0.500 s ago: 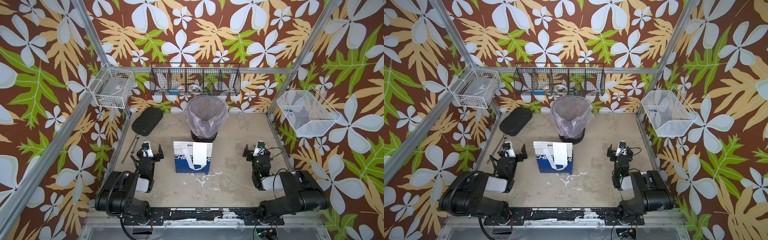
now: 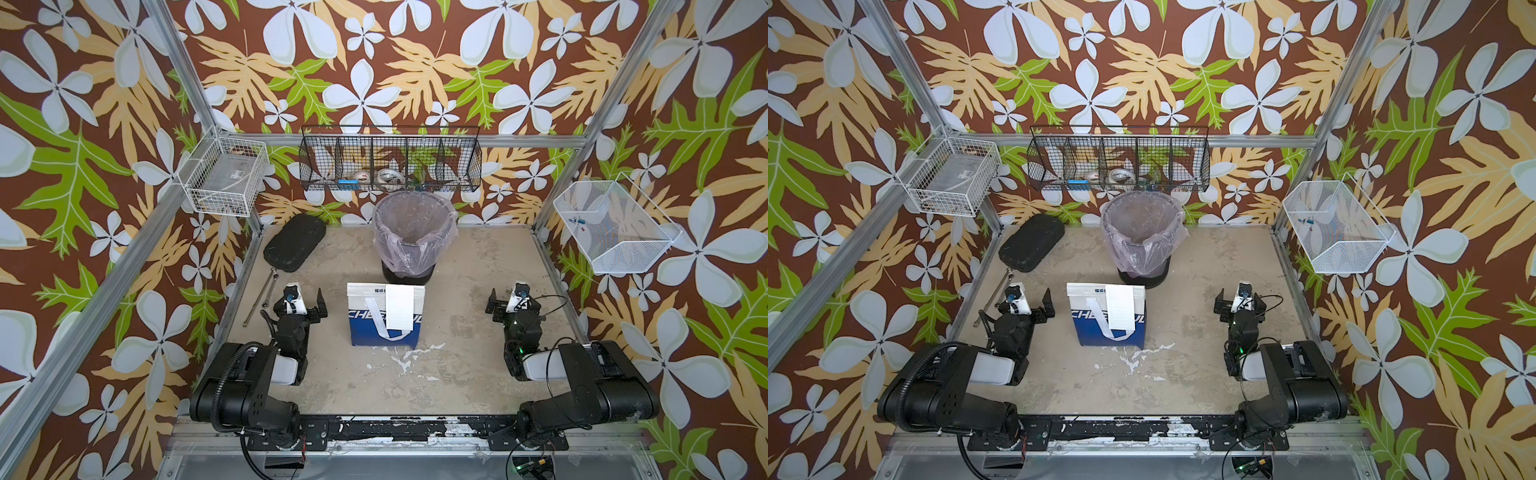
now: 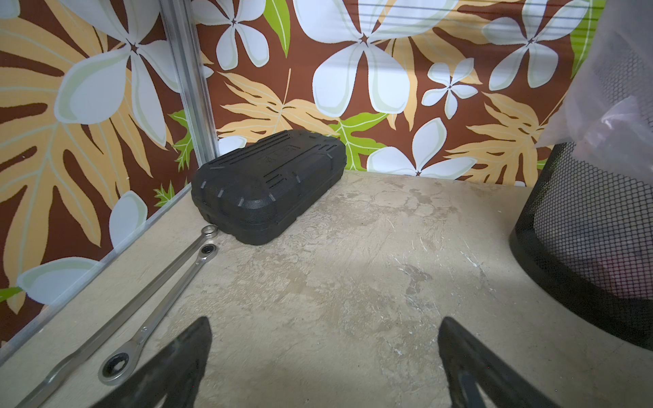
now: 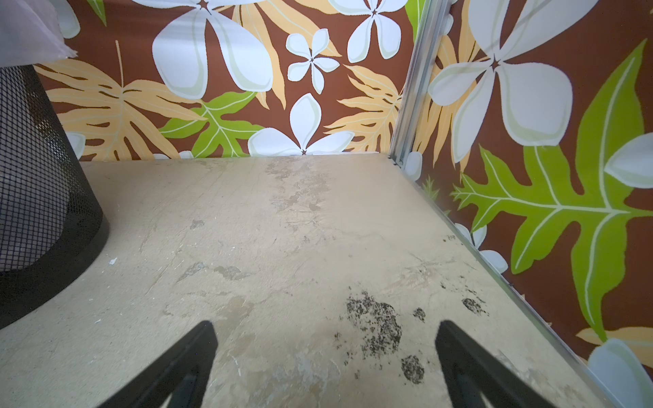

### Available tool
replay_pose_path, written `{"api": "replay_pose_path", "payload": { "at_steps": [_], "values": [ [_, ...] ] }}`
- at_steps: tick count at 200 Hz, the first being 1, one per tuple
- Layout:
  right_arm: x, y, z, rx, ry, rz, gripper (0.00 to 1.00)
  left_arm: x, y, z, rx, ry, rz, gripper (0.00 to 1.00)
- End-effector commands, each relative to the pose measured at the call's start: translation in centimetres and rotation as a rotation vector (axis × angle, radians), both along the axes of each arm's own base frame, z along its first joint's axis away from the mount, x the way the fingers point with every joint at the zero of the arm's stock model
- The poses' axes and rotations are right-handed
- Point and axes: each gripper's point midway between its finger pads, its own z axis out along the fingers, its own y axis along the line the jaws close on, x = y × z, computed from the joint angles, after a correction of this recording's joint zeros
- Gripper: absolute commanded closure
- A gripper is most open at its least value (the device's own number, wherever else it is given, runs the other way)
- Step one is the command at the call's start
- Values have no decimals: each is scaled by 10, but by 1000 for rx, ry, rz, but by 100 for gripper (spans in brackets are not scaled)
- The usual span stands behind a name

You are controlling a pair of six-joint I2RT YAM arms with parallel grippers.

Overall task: Shred takeout receipts and throw away
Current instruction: Adjust the takeout bag at the center of the board.

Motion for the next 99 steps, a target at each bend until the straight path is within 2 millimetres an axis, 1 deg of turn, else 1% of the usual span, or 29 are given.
{"api": "replay_pose_path", "payload": {
  "at_steps": [1,22,32,39,41,61,75,83,93,99],
  "values": [
    [2,0,5,2,-20,2,0,1,0,4,-4,-13,2,0],
    [1,0,6,3,-23,2,0,0,0,4,-3,-15,2,0],
    [1,0,7,-2,-28,3,0,-2,0,7,4,-26,-2,0],
    [3,3,8,-6,-13,15,0,-5,1,12,0,-43,2,0],
    [4,3,12,-5,-18,19,0,-6,2,14,-3,-49,8,0],
    [10,5,24,-12,13,30,0,-16,7,31,-14,-84,35,0],
    [14,8,41,-9,5,42,0,-16,12,44,-29,-83,63,0],
    [15,10,55,27,-19,58,0,-17,13,60,-65,-119,74,0],
    [17,20,73,54,-42,112,0,-18,14,77,-102,-161,76,0],
    [19,26,87,73,-64,140,0,-17,14,86,-118,-164,80,0]
  ]
}}
